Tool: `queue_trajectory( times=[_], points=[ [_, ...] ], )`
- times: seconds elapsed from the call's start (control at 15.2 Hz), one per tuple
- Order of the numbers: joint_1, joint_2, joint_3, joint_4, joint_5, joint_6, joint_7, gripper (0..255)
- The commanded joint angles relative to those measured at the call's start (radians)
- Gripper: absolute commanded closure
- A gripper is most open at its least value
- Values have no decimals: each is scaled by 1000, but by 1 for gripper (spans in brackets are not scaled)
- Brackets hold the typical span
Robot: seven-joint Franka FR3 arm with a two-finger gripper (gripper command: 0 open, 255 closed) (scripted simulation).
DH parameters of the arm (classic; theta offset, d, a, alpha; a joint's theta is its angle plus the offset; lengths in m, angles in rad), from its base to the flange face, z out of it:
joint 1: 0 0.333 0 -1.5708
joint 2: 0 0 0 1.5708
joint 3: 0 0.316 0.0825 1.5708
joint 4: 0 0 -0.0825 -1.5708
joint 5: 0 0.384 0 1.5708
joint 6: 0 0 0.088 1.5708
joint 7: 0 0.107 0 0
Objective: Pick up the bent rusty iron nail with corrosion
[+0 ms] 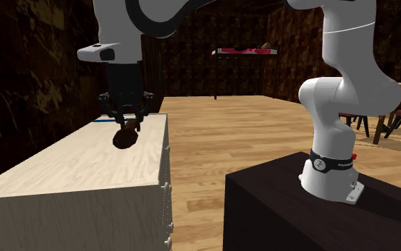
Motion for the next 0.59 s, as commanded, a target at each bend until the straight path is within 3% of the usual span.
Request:
queue_trajectory(
  times=[0.0, 0.53],
  points=[
    [1, -6, -1, 21, -2, -26, 0, 255],
    [2, -29, -5, 99, -12, -125, -2, 255]
  ],
)
